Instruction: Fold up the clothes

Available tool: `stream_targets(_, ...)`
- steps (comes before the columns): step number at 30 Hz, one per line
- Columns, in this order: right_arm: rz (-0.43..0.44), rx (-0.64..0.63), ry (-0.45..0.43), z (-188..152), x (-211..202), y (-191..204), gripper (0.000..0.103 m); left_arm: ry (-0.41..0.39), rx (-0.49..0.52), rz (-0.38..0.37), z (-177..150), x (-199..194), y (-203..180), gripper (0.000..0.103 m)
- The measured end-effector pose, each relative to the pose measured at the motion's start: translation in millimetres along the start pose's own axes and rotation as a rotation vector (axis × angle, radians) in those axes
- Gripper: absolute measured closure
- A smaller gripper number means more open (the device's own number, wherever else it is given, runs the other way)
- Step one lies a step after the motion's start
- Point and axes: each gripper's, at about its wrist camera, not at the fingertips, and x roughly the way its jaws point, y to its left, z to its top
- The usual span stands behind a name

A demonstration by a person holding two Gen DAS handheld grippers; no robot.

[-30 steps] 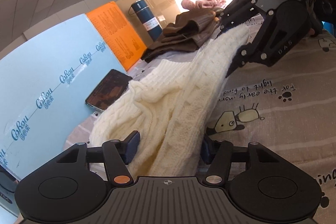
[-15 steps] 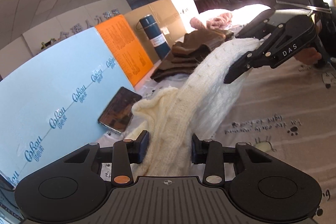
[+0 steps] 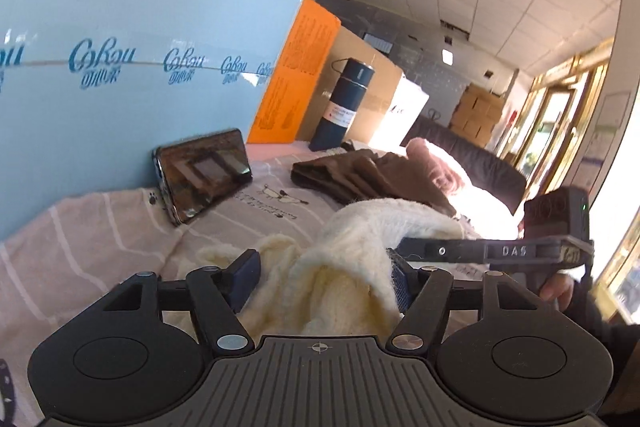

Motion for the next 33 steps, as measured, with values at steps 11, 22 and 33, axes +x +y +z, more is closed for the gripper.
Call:
stream_targets(11, -0.169, -0.057, -0.085, -8, -6, -1, 0.028, -0.082, -0.026, 0.146, -7, 8, 3, 0.029)
stream_targets(22, -0.216, -0.001, -0.016, -13, 6, -15, 0.026, -0.182, 0.138, 0.438, 0, -21, -42, 0.013)
stream_targets(33, -0.216, 0.035, 0.009, -12, 7, -18, 0.023, -0.153, 0.153, 0.727, -22, 2, -30, 0.008)
